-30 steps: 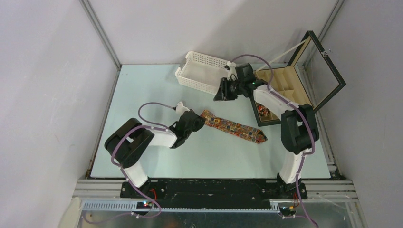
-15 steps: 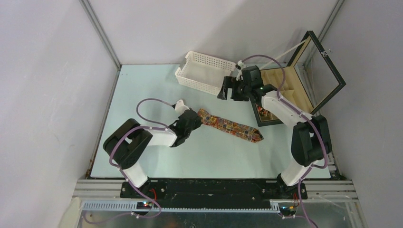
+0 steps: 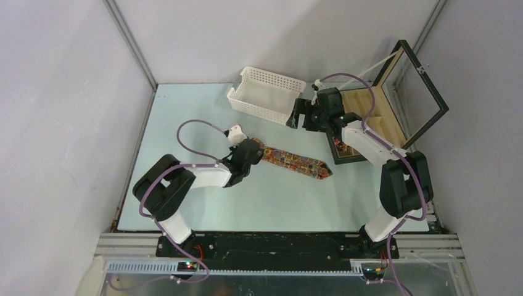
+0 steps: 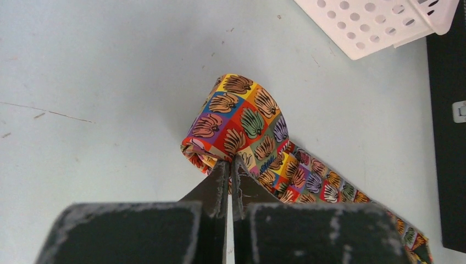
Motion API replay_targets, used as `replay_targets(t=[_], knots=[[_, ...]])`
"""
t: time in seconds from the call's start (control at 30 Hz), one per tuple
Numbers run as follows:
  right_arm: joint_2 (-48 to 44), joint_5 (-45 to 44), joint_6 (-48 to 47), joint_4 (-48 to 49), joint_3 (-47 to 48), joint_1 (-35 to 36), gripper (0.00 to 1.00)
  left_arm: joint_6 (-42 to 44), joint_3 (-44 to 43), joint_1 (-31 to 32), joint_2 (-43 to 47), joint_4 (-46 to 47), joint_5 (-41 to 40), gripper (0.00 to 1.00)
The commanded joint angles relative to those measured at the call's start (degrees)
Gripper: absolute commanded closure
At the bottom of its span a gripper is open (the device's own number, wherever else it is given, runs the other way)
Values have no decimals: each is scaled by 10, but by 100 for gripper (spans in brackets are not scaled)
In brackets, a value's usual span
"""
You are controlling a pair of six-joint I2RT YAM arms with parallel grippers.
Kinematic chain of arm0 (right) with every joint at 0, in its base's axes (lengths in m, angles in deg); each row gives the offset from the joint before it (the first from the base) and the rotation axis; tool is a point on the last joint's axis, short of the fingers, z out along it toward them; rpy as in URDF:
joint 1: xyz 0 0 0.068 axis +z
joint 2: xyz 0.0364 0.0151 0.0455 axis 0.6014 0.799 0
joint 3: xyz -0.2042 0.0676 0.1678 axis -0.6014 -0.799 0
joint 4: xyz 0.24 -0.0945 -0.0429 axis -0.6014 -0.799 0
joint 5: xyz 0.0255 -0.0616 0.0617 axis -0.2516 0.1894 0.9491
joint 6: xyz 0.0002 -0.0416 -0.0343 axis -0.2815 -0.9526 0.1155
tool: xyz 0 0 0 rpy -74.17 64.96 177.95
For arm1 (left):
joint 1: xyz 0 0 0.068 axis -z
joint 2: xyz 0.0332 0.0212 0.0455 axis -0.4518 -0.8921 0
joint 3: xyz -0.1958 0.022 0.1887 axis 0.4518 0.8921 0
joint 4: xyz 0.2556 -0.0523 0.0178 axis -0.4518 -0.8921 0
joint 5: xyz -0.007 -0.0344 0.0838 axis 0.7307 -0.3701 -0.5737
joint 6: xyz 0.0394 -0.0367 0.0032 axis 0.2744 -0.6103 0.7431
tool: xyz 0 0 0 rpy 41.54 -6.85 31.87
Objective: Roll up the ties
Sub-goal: Roll the tie at the center of the board.
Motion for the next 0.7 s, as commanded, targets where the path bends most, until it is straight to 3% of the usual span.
replay_targets(t=[0.0,0.67], knots=[[-19,-16,-12,33,2,-1,1,42,-36,20,7,-33,-83,100],[0,38,-42,37,2,0,0,156,-95,90,-74,-58,-202,100]])
